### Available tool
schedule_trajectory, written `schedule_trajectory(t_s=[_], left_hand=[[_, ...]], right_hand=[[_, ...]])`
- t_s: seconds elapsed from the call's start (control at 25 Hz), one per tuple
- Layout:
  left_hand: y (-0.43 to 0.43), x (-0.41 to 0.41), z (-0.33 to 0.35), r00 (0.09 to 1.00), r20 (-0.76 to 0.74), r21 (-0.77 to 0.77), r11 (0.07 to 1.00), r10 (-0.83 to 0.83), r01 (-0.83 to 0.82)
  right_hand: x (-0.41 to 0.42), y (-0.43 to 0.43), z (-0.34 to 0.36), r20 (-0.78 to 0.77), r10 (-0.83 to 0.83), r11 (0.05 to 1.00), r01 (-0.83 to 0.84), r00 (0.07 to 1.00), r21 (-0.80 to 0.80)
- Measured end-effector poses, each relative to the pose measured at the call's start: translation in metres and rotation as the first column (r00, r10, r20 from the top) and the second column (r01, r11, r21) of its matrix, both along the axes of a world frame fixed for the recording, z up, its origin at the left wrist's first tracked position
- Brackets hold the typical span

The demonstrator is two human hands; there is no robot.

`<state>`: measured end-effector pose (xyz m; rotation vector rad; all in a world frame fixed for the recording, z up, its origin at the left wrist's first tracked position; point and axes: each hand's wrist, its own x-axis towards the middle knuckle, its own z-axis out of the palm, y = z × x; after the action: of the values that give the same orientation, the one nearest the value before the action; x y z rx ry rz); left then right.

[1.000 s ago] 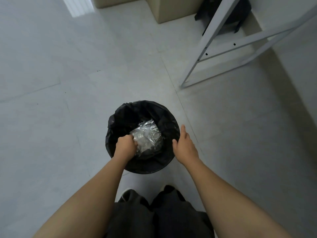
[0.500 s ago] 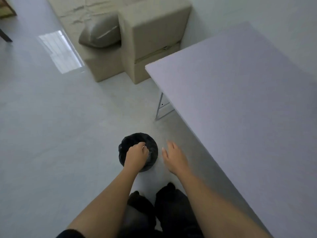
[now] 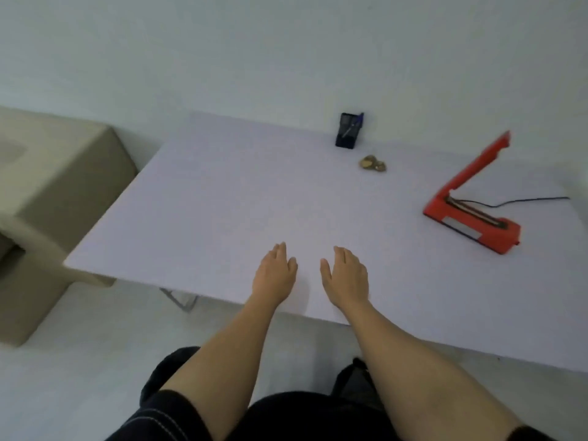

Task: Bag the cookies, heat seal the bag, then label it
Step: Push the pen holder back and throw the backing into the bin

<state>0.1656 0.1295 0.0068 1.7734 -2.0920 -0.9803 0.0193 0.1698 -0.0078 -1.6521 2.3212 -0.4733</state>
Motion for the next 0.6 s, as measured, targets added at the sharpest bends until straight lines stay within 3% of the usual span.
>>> schedule_trajectory(t_s=[0.32,0.44,0.6], left_hand=[[-0.066,-0.271,0.015,0.955,-0.032,-0.022,0.955,-0.296,0.295],[-0.082,-0.349,0.014,0.944,-0.061,-0.009,0.945,-0.325,0.326],[-0.093,-0.424,0.013,0.947,-0.108,0.025,0.952,-0.301,0.305]], right_hand=[[-0.261,-0.022,0.008,-0.041,-0.381,0.922,0.376,0.924,-0.094],[-0.339,-0.021,0.008,-0.045,-0.467,0.88,0.458,0.883,-0.128],[-0.424,-0.004,-0.006,-0.077,-0.505,0.863,0.503,0.859,-0.05]])
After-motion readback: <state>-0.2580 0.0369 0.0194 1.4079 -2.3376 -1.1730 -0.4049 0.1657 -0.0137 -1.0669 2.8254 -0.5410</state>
